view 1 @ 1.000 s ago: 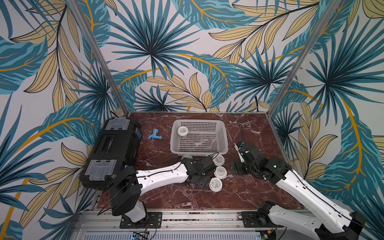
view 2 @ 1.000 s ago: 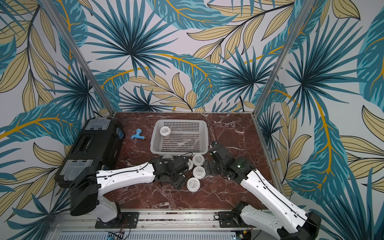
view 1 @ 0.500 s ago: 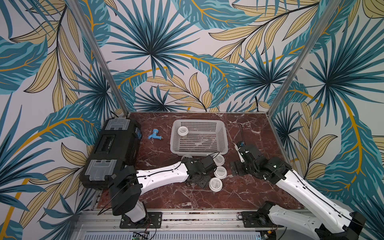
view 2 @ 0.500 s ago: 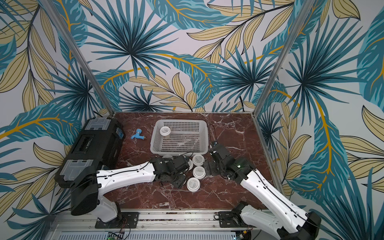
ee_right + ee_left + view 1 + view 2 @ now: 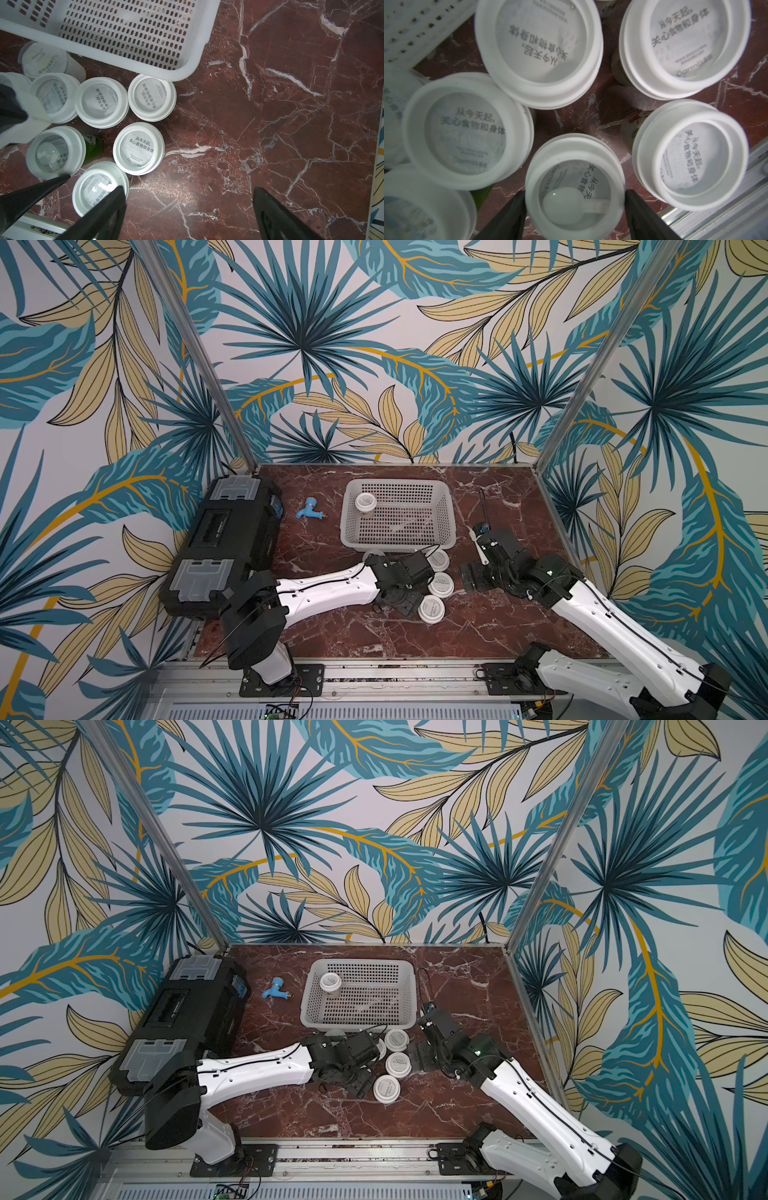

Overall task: Put the yogurt in the basket
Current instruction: Pick up the yogurt from the center of the board.

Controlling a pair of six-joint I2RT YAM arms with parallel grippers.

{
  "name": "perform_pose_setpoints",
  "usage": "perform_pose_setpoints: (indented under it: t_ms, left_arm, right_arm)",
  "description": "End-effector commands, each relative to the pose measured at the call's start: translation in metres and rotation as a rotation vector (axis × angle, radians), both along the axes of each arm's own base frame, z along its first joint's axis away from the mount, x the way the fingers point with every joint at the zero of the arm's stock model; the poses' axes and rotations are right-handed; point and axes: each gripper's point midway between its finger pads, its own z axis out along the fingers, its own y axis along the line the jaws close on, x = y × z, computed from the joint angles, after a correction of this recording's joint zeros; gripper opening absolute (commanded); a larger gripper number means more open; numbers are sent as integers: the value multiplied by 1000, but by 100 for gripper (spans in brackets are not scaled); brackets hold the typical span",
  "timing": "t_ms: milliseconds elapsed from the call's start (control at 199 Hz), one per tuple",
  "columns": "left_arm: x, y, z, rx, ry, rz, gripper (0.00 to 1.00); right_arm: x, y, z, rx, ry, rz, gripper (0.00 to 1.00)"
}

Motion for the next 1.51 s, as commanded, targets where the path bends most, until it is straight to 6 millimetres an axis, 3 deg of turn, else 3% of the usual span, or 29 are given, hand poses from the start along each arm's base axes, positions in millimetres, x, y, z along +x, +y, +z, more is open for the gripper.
perform_pose_setpoints:
  t_ms: [0, 357, 518, 966, 1248, 1505]
  left_arm:
    - [4, -9, 10, -20, -15, -1, 76]
    - [4, -8, 9, -10, -13, 0, 70]
    - [2, -4, 17, -16, -16, 1, 69]
    - [-4, 5, 75, -65, -41, -1, 69]
    - [14, 10, 106, -19, -125, -5, 69]
    - [44, 6, 139, -35, -193, -5, 69]
  right_arm:
    - [-4, -2, -1, -11, 11, 9, 100]
    - [-4, -3, -1, -12, 12, 8, 100]
    - [-4, -3, -2, -14, 12, 8, 100]
    - [-6, -2, -1, -4, 12, 12, 99]
    - [-7, -2, 0, 1, 6, 14, 100]
    - [-6, -2, -1, -3, 14, 16, 99]
